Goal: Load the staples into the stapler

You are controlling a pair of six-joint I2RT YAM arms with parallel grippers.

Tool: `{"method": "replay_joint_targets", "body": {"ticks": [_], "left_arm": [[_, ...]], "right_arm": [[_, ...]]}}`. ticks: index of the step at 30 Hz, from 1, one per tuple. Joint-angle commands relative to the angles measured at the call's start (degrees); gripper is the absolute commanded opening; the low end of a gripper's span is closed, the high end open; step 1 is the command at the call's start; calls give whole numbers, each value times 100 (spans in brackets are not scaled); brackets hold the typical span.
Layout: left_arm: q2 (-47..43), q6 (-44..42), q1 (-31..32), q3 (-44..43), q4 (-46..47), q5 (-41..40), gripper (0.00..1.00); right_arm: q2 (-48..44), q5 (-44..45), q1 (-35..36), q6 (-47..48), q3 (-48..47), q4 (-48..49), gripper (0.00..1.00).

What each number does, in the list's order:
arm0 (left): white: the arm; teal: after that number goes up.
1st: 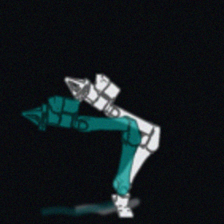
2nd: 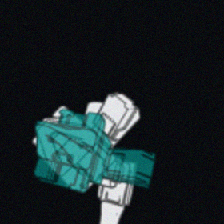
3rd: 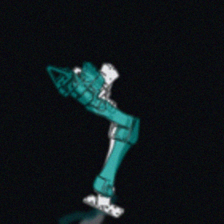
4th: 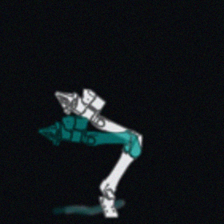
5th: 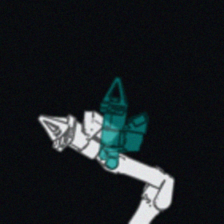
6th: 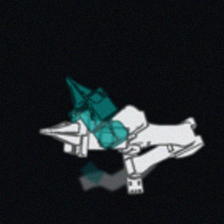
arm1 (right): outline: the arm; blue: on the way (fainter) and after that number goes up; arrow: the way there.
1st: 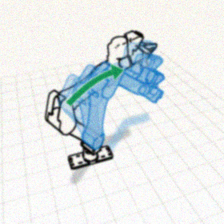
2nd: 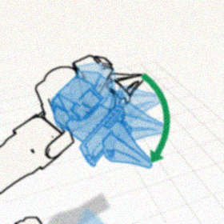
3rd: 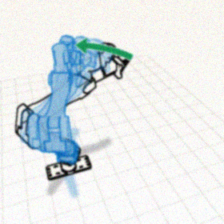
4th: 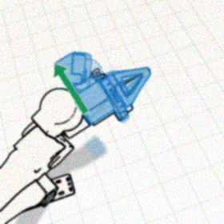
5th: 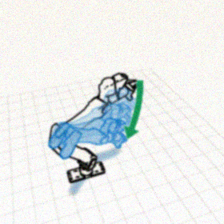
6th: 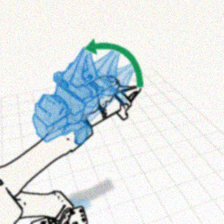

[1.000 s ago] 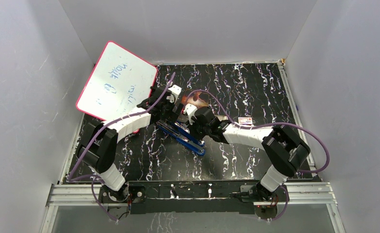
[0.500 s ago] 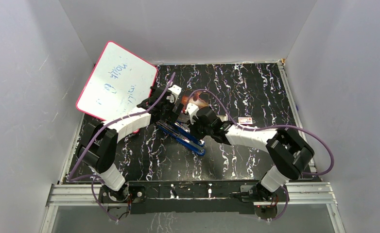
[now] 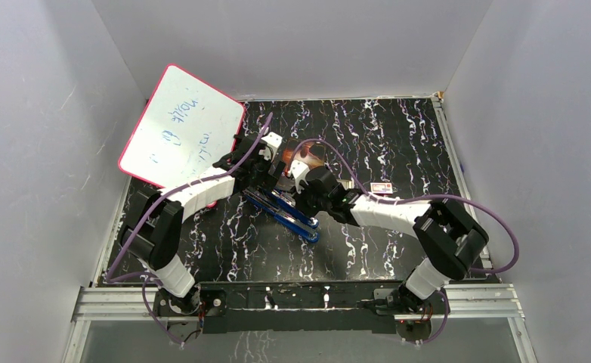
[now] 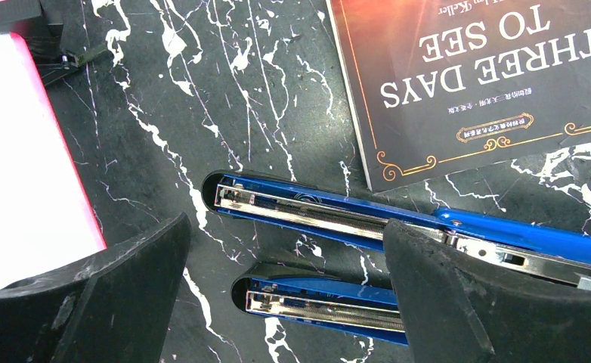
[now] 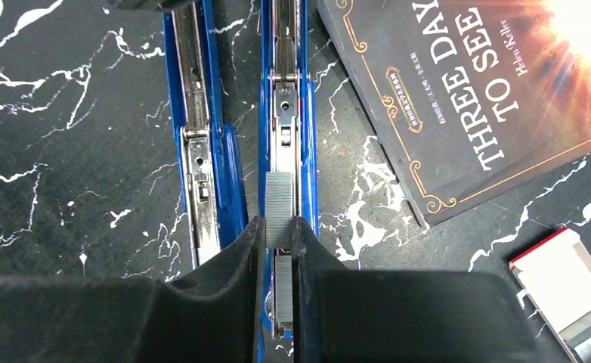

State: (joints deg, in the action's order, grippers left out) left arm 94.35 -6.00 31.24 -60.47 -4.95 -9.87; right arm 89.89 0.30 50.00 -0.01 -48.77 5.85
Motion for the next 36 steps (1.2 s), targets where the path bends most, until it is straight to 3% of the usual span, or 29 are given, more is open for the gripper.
{"method": "replay_joint_targets", "body": {"ticks": [1,36], "left_arm": [[-52,-43,13,8,11,-1,98],[-55,-46,9,0,20,6,98]], "right_arm": [[160,95,5,-2,-202,-34,0],[-25,113,6,-60,-93,271,0]]}}
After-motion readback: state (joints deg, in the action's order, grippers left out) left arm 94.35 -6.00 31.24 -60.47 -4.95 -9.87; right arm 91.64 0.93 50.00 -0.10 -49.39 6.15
